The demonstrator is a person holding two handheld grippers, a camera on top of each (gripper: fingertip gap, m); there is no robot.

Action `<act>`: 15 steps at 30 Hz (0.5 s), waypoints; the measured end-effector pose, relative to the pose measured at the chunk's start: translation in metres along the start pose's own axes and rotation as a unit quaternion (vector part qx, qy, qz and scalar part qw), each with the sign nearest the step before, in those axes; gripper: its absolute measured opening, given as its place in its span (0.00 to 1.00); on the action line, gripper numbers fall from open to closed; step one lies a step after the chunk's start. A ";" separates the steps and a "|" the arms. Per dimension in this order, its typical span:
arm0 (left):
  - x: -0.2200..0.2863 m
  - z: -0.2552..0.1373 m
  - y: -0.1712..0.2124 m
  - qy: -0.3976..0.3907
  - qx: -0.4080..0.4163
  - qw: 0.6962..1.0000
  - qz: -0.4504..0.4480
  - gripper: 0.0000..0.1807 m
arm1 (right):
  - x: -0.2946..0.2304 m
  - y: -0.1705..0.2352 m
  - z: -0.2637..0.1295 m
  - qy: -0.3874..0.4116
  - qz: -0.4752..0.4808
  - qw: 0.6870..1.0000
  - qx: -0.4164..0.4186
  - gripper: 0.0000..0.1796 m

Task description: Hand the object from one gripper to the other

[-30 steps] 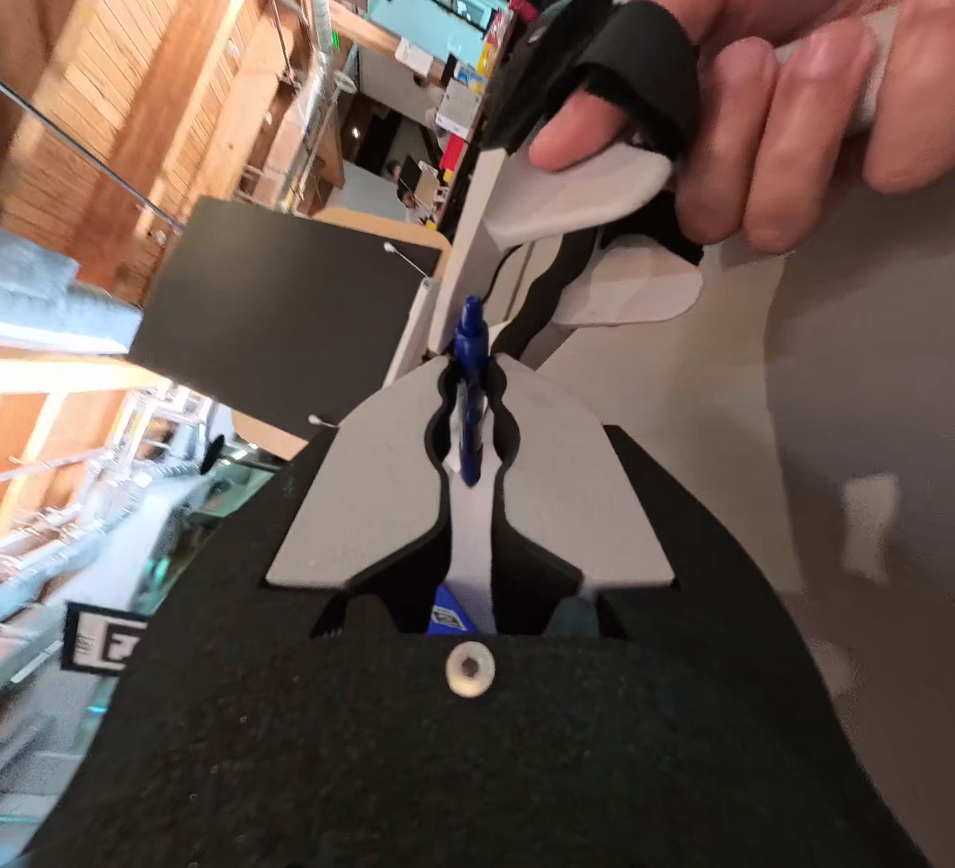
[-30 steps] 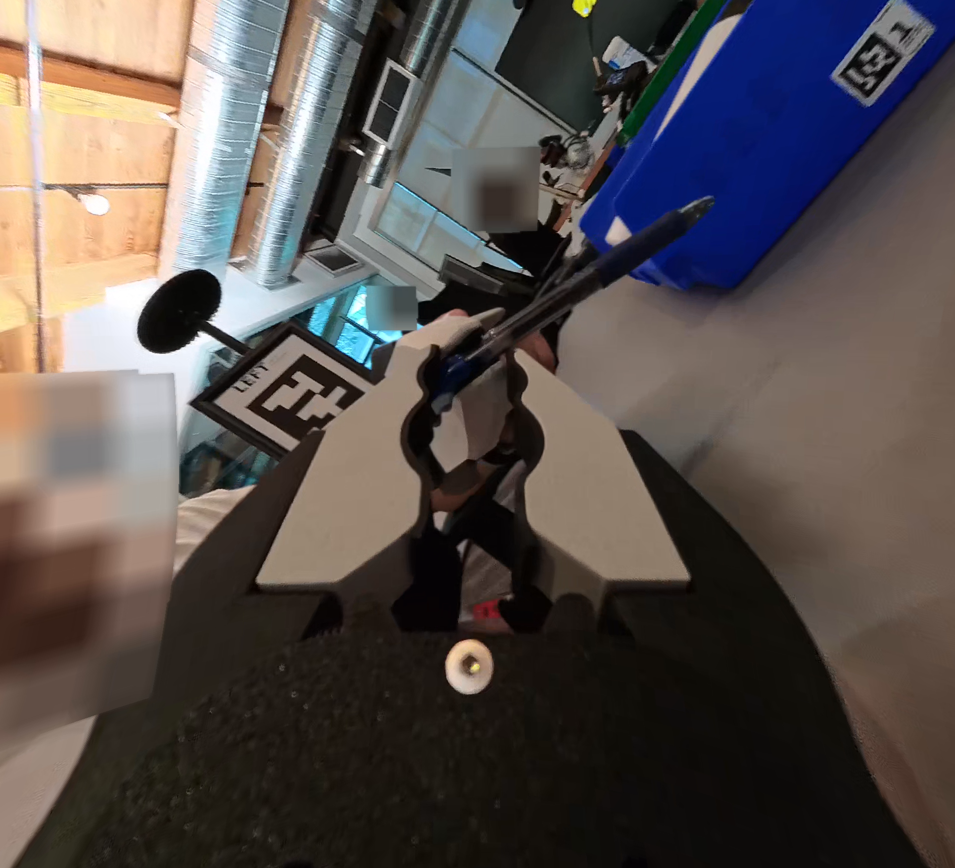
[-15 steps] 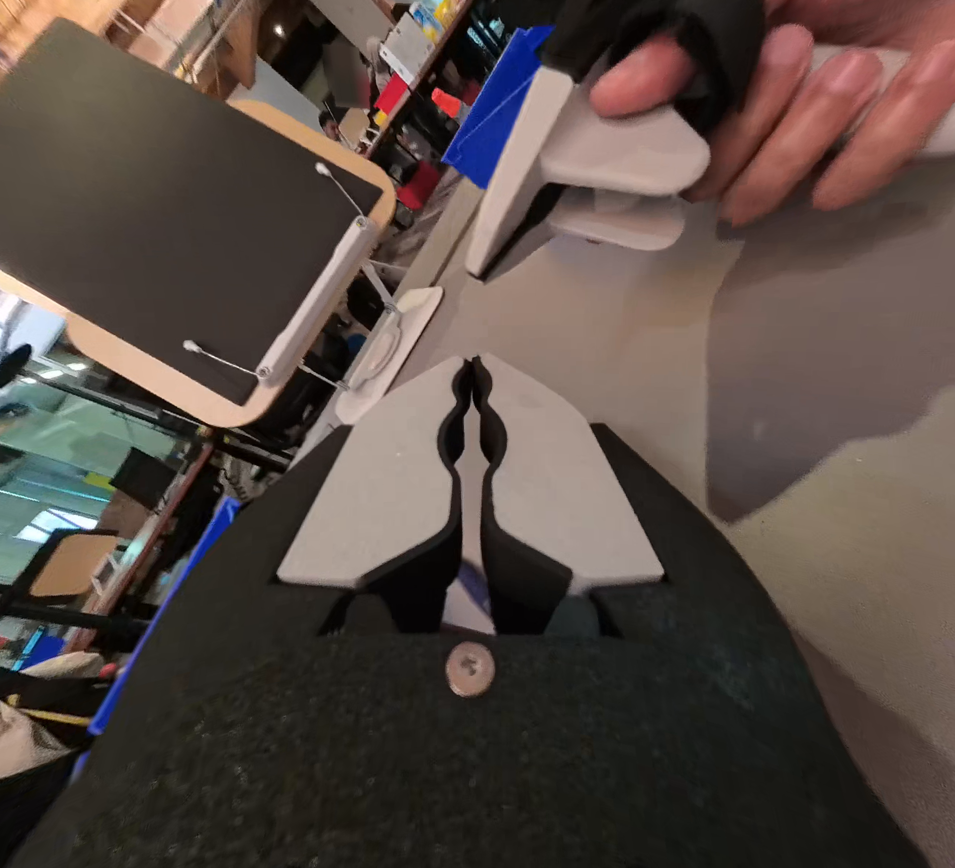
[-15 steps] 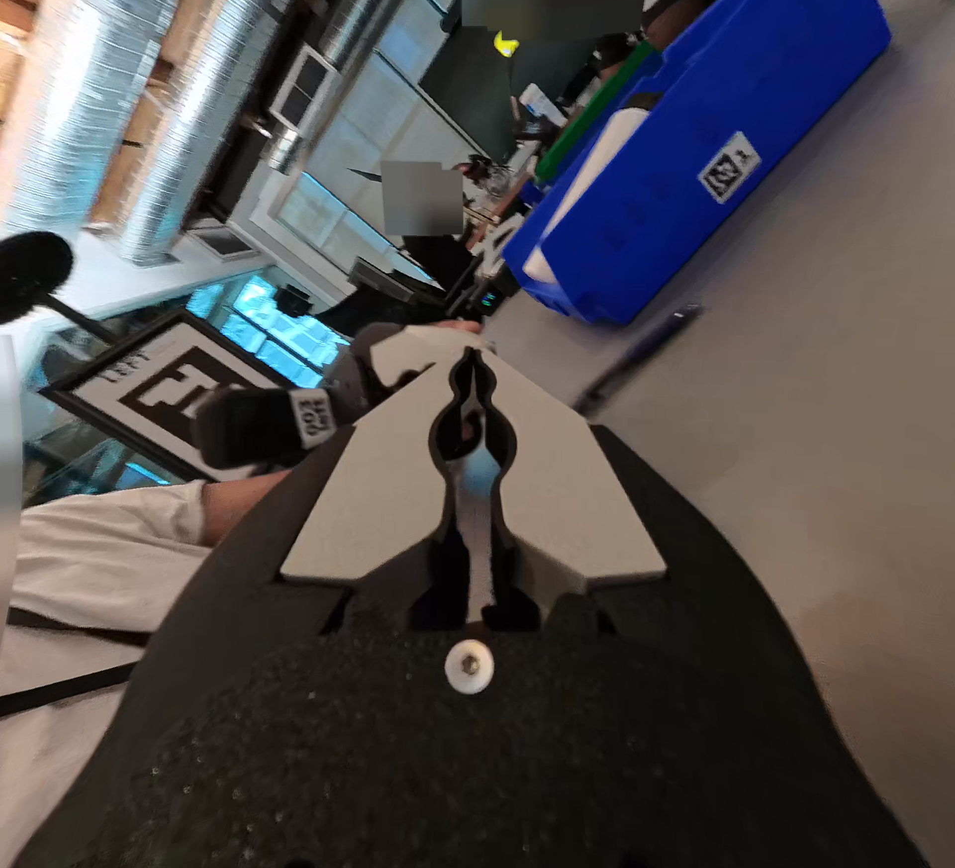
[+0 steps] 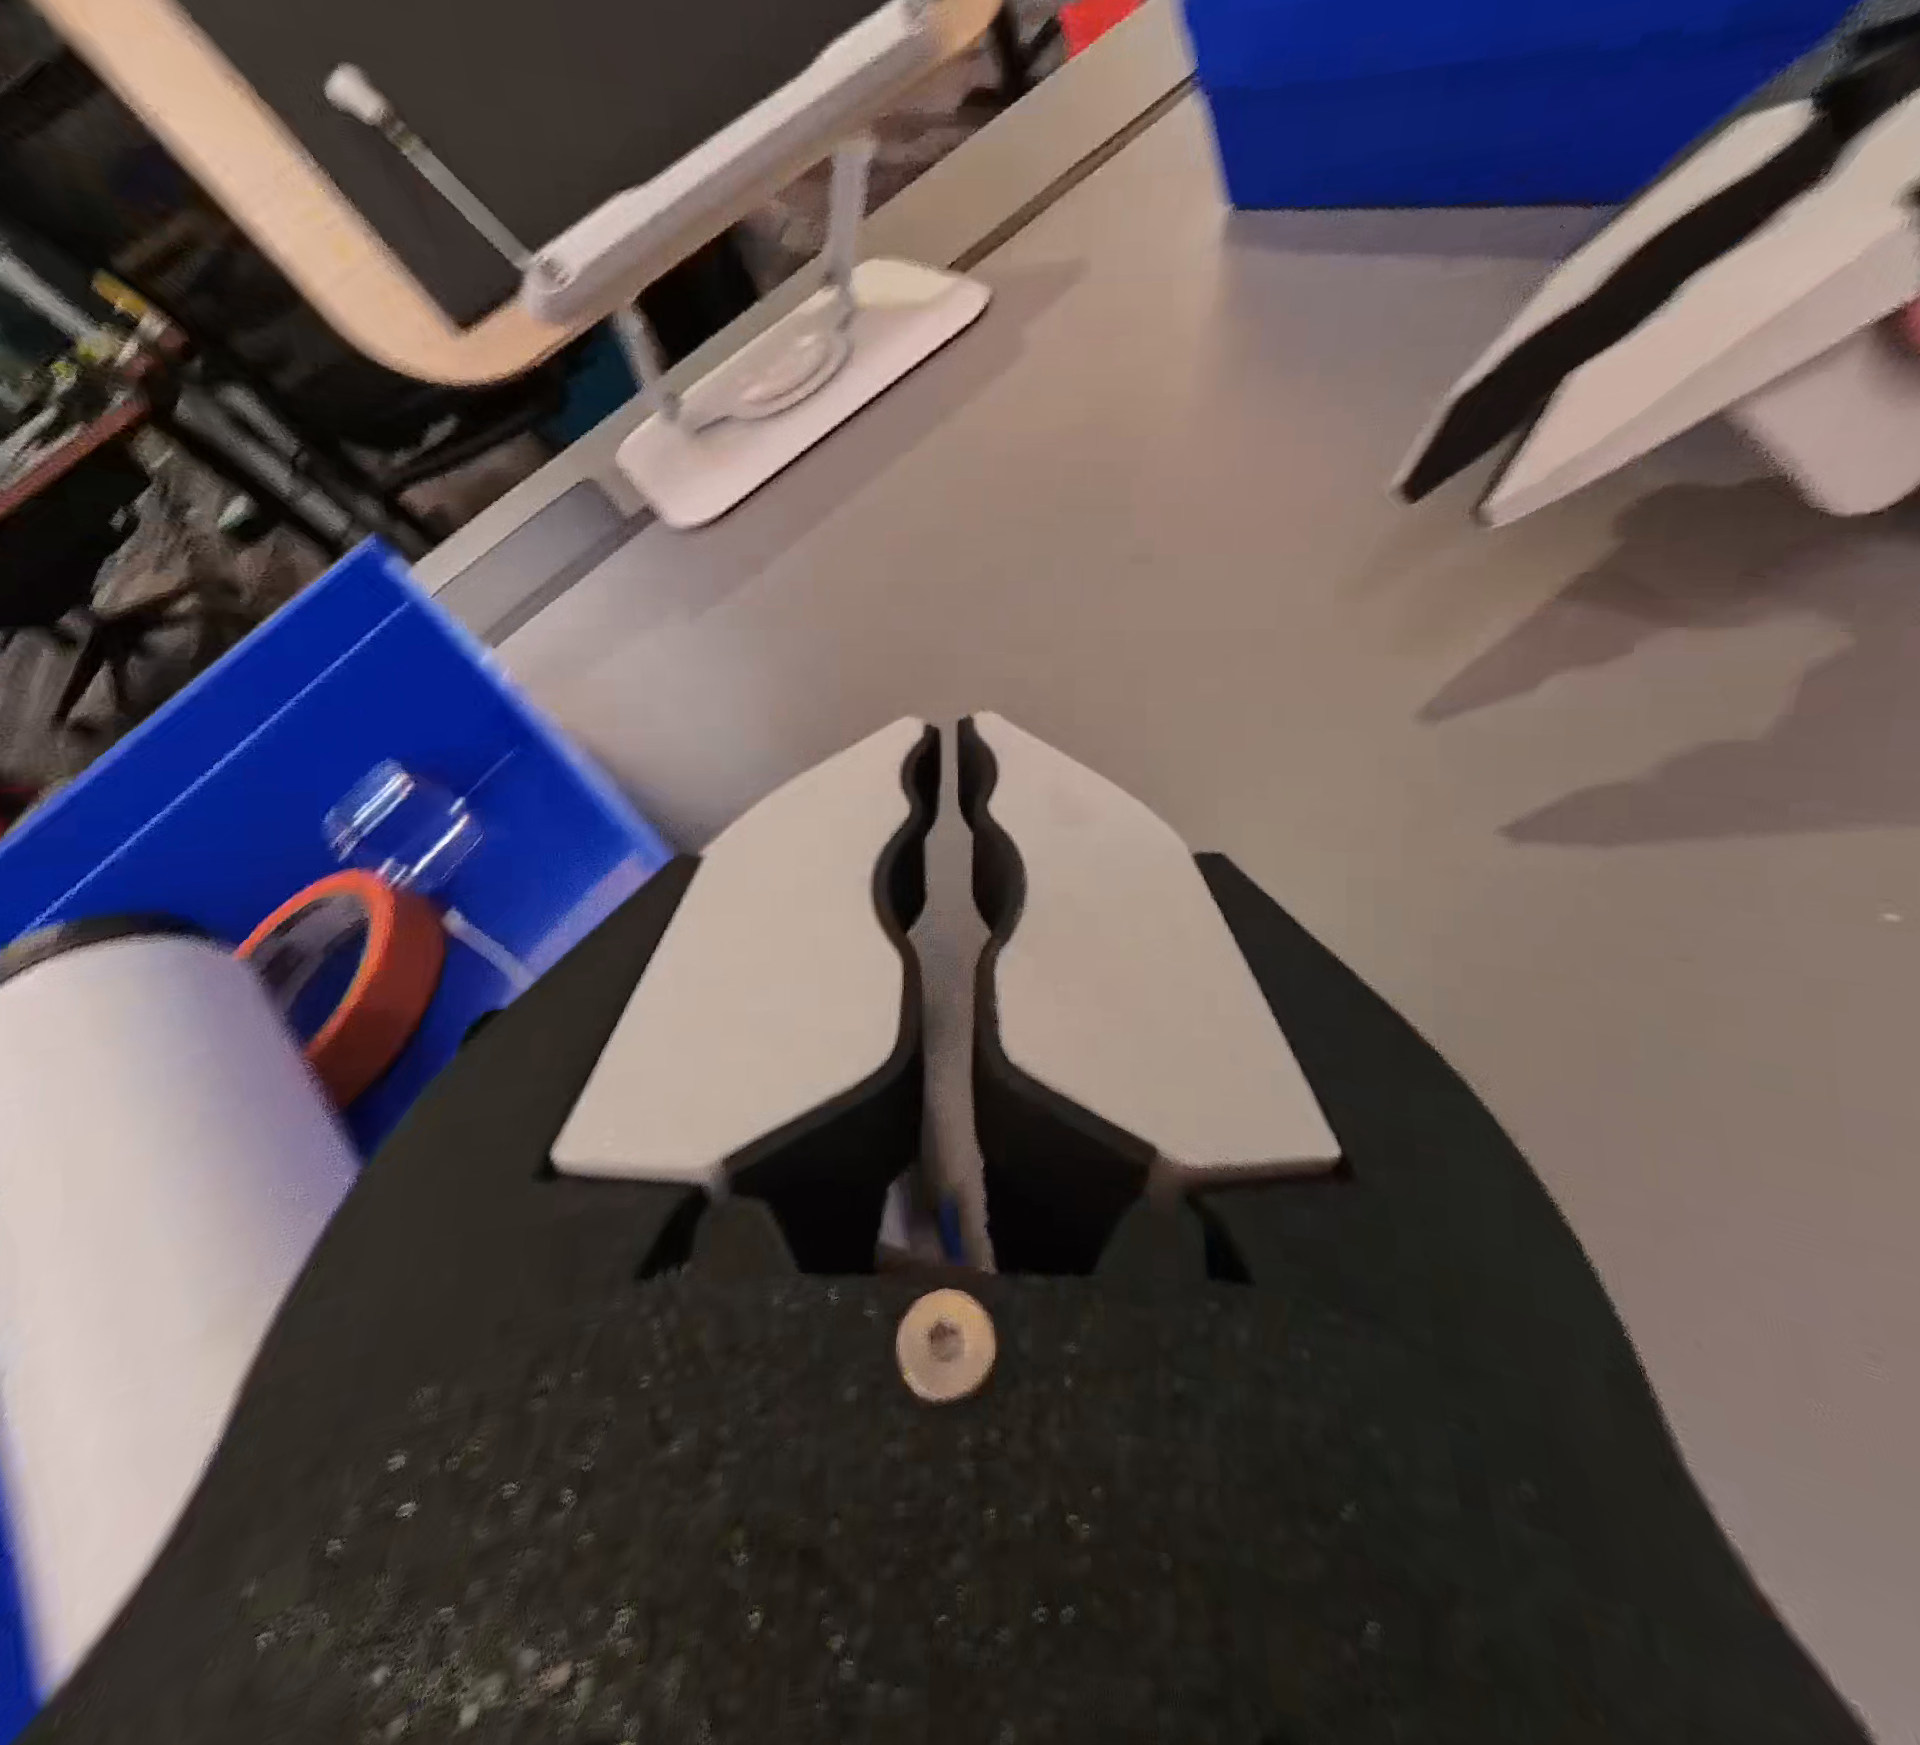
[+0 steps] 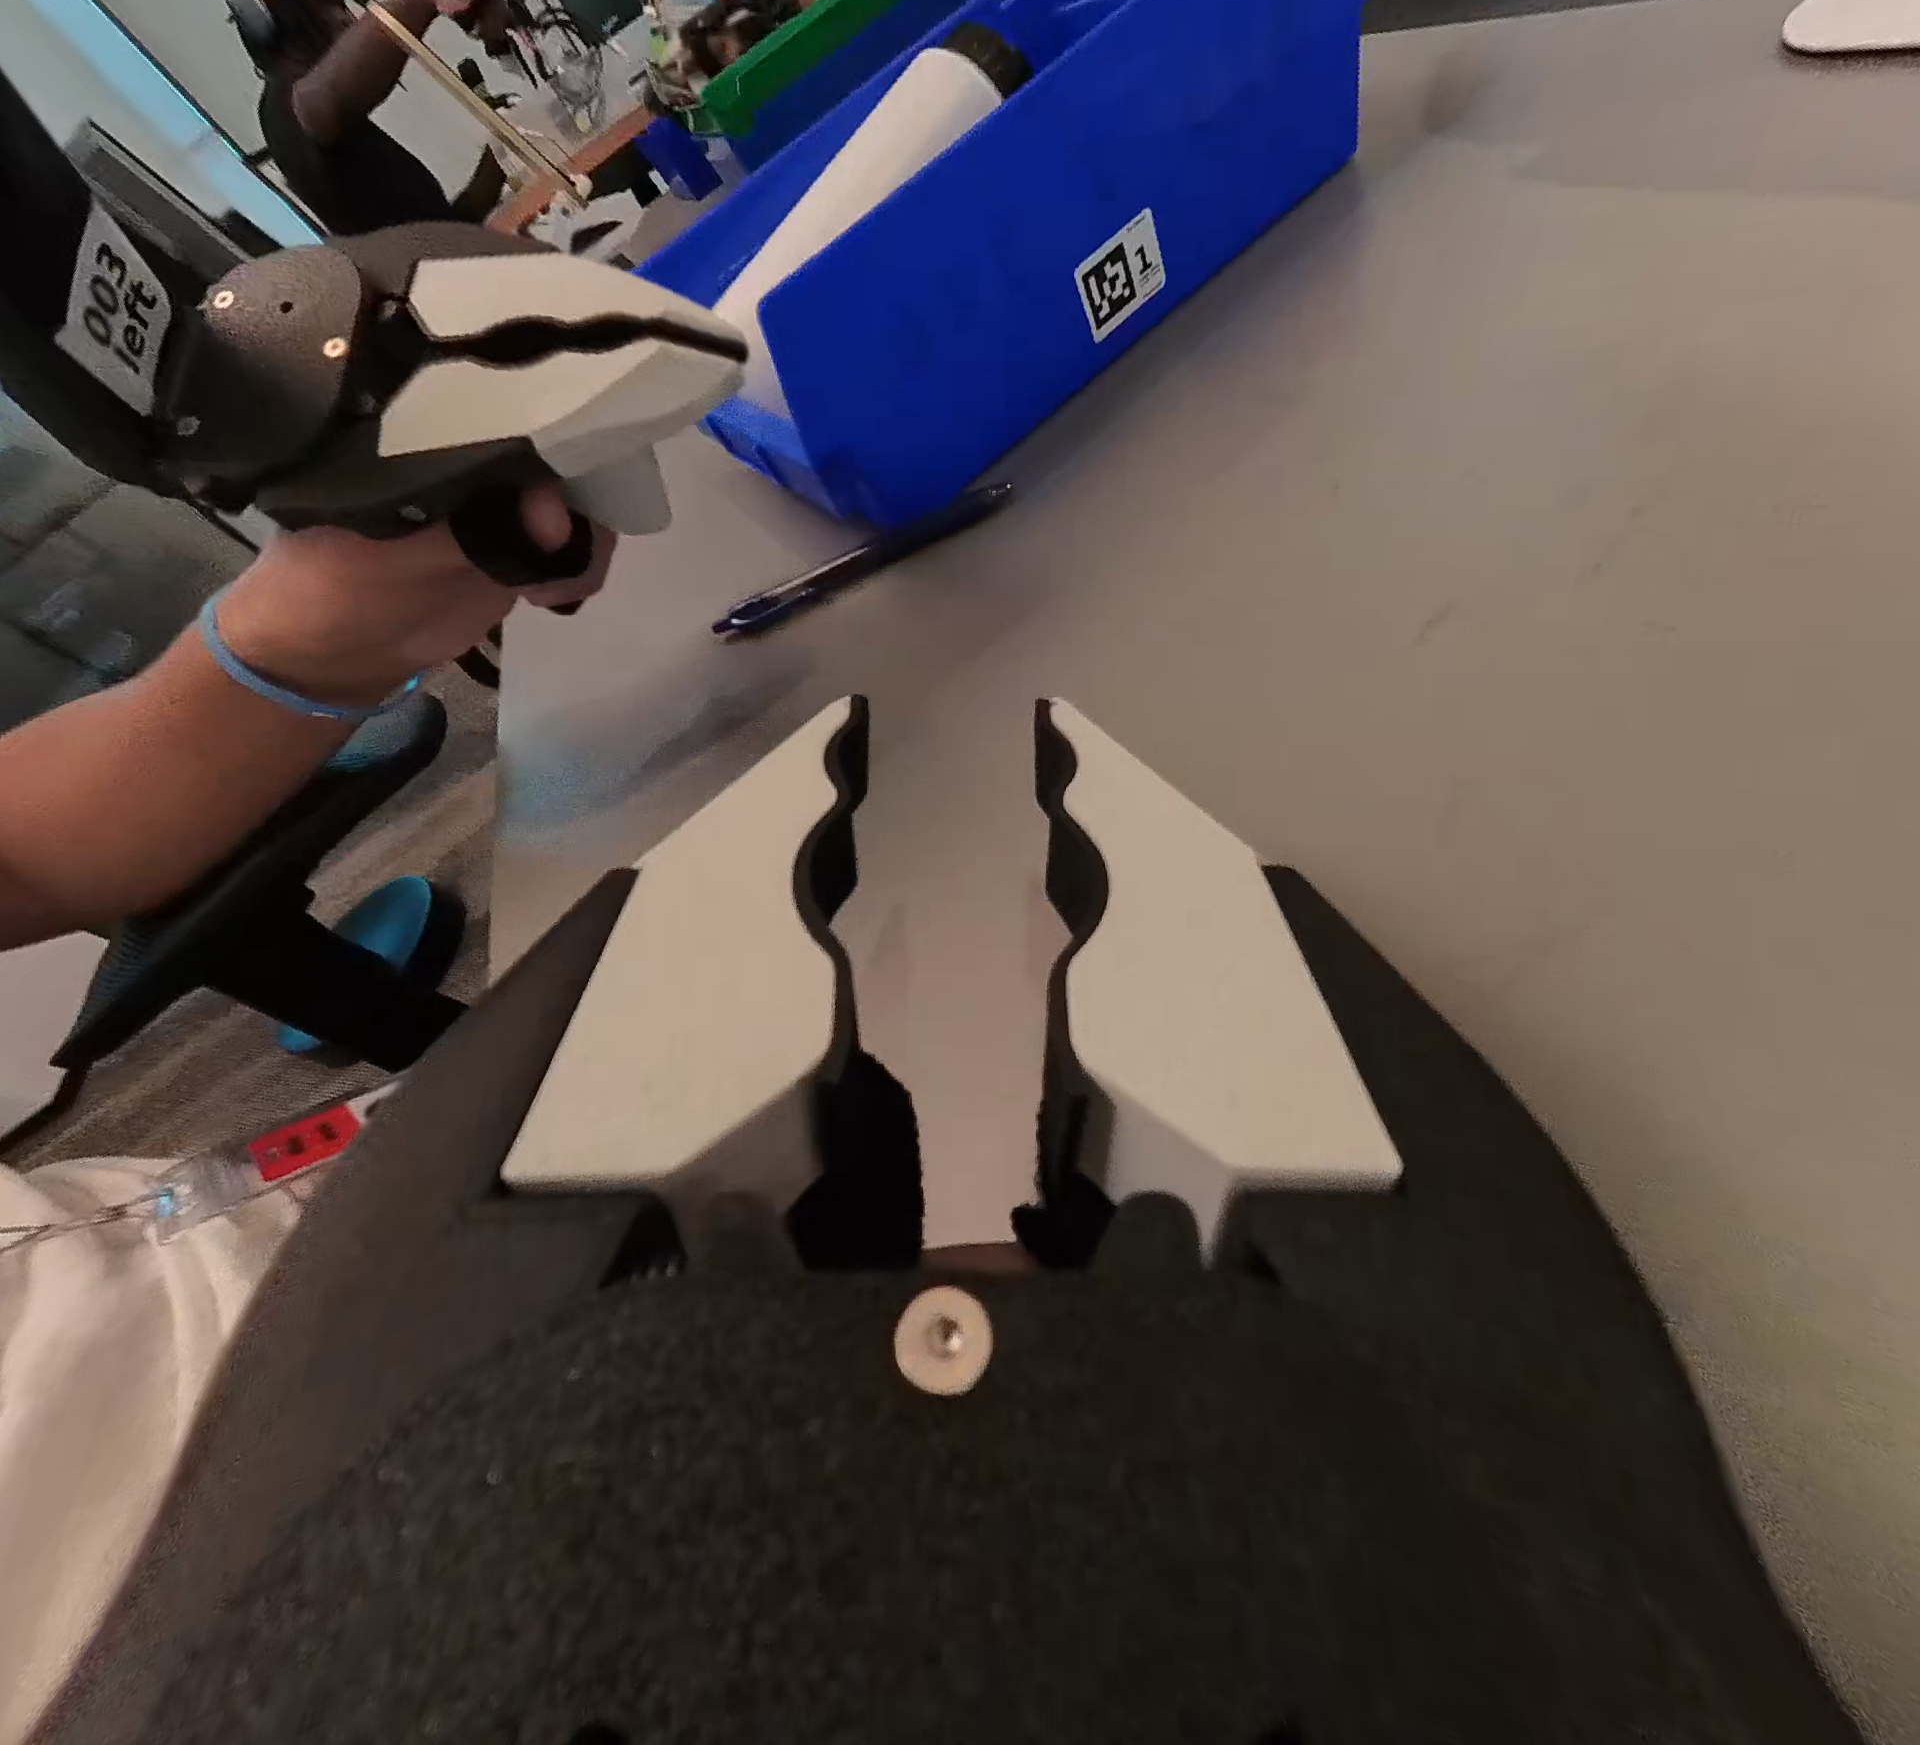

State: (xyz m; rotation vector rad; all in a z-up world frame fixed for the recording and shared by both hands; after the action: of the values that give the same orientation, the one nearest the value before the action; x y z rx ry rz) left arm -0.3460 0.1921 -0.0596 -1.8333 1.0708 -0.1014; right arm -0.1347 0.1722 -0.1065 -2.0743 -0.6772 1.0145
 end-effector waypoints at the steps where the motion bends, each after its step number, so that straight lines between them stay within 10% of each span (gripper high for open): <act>1: -0.006 -0.004 0.000 -0.004 -0.021 1.000 -0.013 0.03 | 0.000 0.000 -0.001 -0.003 0.005 1.000 0.003 0.18; 15: -0.004 -0.003 0.085 0.073 -0.269 0.955 -0.100 0.24 | 0.004 0.002 -0.003 -0.034 0.044 0.998 0.002 0.18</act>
State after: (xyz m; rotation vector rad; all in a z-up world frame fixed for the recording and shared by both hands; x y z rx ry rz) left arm -0.4030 0.1806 -0.1221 -2.4582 1.0803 -0.0681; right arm -0.1299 0.1730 -0.1085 -2.0902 -0.6223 1.1390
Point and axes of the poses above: each gripper's, where its closed fingertips meet, z out along the fingers, y out of its underside, x = y × z across the jaws, the point moved 7 cm from there along -z, back along the fingers, and after that the axes turned 12 degrees about -x, right-handed, at the moved point
